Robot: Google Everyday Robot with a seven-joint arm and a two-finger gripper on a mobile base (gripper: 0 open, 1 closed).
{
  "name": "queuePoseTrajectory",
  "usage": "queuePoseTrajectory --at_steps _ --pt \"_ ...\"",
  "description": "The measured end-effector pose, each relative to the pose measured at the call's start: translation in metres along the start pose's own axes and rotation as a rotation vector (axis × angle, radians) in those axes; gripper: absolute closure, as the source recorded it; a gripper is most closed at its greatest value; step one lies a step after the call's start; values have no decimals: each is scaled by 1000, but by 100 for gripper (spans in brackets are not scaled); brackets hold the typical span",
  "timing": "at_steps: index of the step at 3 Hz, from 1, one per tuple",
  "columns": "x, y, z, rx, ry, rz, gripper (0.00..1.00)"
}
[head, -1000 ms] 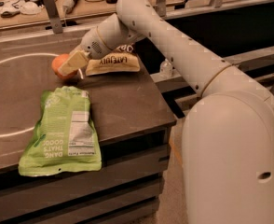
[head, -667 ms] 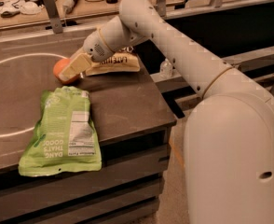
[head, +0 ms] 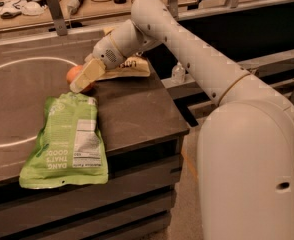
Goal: Move orange near green rice chip bag
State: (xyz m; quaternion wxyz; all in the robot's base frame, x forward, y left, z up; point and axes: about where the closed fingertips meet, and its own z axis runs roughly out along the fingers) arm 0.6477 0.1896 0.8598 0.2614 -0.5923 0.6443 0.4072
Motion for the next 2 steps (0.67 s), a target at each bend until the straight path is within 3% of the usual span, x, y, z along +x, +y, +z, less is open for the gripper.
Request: queuePoseTrajectory --at_steps 2 --pt "-4 3 -21 15 34 -33 0"
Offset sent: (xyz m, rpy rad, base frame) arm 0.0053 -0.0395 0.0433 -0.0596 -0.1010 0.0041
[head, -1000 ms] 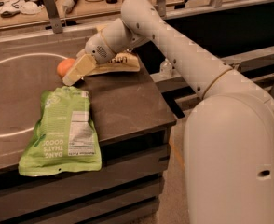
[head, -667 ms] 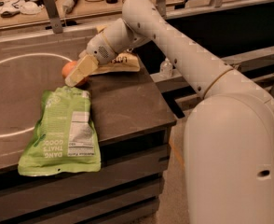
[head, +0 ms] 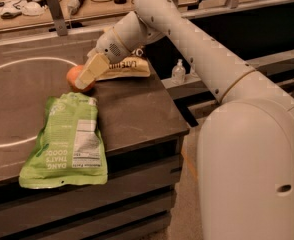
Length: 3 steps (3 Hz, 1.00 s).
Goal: Move orange near green rice chip bag
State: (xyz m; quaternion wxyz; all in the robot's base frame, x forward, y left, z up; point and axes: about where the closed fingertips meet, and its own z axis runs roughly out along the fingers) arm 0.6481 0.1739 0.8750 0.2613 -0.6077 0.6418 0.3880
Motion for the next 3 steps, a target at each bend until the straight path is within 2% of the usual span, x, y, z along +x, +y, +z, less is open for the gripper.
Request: queuePoseTrajectory --at_steps 3 --pt "-10 15 -77 90 24 -76 0"
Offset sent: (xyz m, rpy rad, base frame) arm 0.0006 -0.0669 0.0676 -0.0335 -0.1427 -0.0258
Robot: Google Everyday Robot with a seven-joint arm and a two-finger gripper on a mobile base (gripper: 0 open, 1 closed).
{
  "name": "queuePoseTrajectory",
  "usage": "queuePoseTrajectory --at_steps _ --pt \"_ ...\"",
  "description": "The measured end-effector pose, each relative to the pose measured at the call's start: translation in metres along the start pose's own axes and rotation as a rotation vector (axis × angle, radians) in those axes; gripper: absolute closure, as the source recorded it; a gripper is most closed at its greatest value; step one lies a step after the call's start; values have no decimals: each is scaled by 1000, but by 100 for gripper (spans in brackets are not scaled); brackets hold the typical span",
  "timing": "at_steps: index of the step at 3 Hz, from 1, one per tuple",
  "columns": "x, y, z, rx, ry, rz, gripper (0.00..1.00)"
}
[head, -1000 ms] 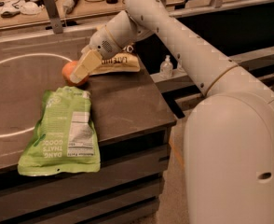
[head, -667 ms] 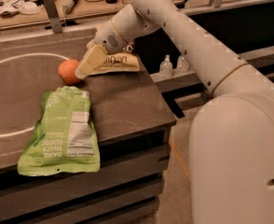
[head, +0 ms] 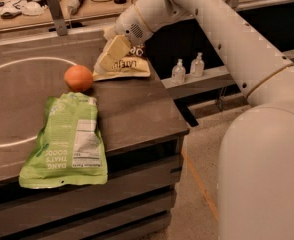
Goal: Move orange near green rice chip bag
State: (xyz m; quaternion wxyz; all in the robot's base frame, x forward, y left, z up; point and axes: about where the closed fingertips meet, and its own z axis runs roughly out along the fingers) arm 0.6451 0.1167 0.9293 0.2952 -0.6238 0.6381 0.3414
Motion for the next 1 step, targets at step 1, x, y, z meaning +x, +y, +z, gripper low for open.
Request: queuePoseTrajectory --at_steps 1 --pt "0 0 0 0 0 0 0"
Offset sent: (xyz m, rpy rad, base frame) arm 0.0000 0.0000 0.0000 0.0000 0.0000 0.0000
